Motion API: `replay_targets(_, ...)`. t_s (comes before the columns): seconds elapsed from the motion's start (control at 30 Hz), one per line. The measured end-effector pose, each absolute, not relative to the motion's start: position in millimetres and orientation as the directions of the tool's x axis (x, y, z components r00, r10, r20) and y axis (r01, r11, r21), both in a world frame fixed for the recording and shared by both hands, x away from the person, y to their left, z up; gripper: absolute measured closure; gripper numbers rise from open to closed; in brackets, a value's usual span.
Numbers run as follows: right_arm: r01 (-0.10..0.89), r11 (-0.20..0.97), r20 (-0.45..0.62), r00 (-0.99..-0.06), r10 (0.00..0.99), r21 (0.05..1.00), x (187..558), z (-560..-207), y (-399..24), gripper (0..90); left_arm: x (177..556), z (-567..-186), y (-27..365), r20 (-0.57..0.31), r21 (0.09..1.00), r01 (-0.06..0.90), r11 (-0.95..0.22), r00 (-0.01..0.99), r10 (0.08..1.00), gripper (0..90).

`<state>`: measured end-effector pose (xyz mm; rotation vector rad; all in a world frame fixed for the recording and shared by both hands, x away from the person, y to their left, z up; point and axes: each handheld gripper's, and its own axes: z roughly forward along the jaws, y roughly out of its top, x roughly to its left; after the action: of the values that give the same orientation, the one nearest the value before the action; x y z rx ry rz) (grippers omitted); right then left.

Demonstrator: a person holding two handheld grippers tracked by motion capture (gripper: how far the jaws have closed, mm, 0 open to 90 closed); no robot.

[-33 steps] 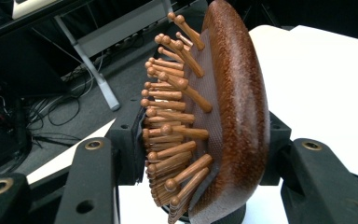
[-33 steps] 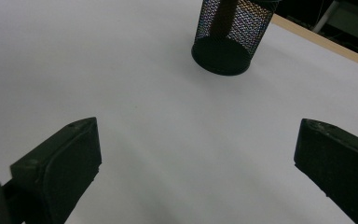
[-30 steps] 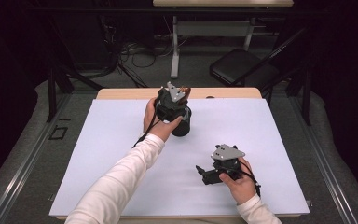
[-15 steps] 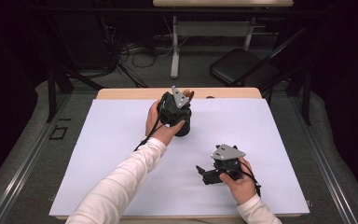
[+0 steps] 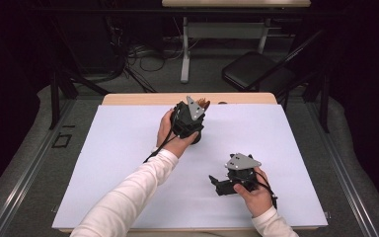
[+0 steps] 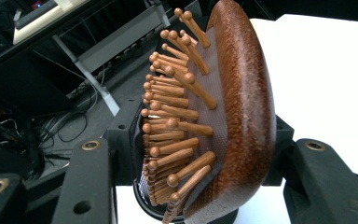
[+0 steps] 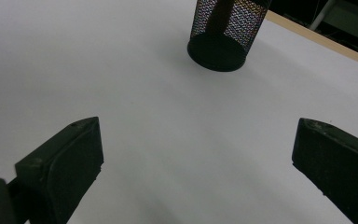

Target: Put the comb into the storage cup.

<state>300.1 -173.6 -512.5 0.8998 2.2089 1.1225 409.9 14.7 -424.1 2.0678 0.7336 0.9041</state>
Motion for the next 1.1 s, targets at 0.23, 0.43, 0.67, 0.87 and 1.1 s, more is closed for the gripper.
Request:
replay_targets(0.23,0.33,0.439,-0.131,-0.656,0.743,0.836,300.6,-512.4,-174.0,1.5,406.1,-427.7,8.2,0.391,0.793,0.173,-0.584,0.591,0.706,46.0)
replay_targets(0.43,0.331,0.436,-0.128,-0.656,0.744,0.837,300.4,-512.1,-174.2,1.5,403.5,-430.6,3.6,0.408,0.787,0.158,-0.597,0.592,0.695,45.8)
replay_targets(0.67,0.33,0.436,-0.129,-0.656,0.744,0.837,301.0,-512.0,-174.7,1.5,402.7,-432.8,0.3,0.42,0.782,0.146,-0.606,0.594,0.686,45.5)
replay_targets(0.87,0.332,0.434,-0.125,-0.656,0.744,0.837,301.4,-512.0,-174.5,1.5,402.0,-434.9,-1.4,0.427,0.779,0.146,-0.61,0.59,0.686,44.9)
replay_targets(1.1,0.333,0.433,-0.124,-0.655,0.745,0.837,301.1,-511.6,-174.6,1.5,402.3,-436.0,-0.5,0.425,0.779,0.148,-0.609,0.59,0.686,43.5)
